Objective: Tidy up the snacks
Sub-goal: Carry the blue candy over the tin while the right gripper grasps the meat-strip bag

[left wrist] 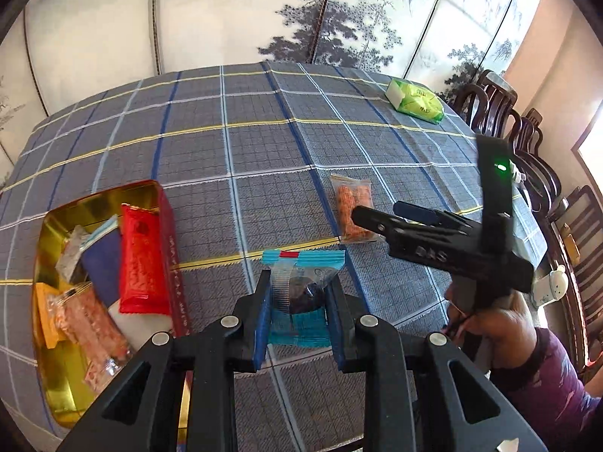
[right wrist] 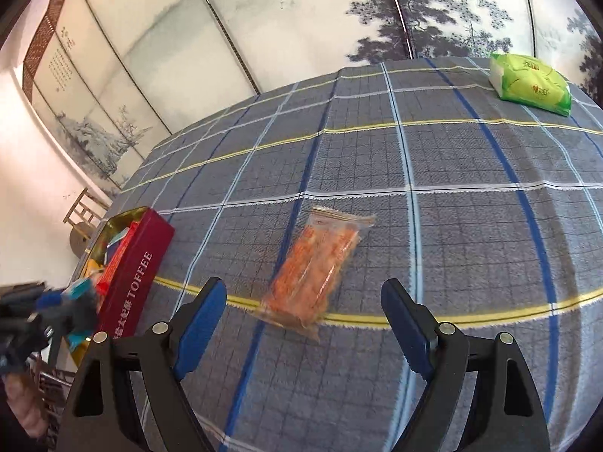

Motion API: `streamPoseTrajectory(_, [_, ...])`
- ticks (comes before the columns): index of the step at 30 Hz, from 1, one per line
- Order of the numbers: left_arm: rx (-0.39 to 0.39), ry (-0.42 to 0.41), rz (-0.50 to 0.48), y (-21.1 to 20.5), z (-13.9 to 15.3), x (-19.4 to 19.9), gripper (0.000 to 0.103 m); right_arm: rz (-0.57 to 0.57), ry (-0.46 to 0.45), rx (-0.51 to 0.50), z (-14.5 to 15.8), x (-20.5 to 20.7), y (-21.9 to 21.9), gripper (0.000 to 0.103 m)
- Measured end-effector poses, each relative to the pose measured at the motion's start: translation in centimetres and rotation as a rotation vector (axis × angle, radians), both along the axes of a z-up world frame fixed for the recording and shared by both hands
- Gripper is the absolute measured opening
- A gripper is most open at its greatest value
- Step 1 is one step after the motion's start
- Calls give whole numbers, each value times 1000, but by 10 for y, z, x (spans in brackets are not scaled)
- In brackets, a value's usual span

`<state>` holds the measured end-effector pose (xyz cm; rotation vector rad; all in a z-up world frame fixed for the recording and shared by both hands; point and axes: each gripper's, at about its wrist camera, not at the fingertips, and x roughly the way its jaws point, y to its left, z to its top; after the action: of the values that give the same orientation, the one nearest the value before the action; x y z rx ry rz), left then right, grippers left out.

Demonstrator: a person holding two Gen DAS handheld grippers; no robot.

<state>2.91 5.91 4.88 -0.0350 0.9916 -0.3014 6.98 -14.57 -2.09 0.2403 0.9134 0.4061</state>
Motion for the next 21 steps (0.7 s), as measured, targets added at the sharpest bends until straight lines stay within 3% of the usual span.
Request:
streamPoseTrajectory(3, [5,-31,25,18,8,-18,23,-17,26,-71,-10,17,21,82])
streamPoseTrajectory(5, [9,-44,48,30,11,-25,23,-3,2,-145,-14,19,36,64])
streamPoseTrajectory(6, [8,-45,55,37,13,-29,23,9,-16,-211,-15,19,44,49])
streamPoseTrajectory(8, [9,-56,85,51,16,-34,23,34,-31,-233,-14,17,46,39])
streamPoseTrajectory(12, [11,-73,167,87,21,-43,23,67,-36,-277,-12,7,33,37])
streamPoseTrajectory(21, [104,-89,307,152,15,-64,23,-88,-43,-233,-16,-4,-28,37])
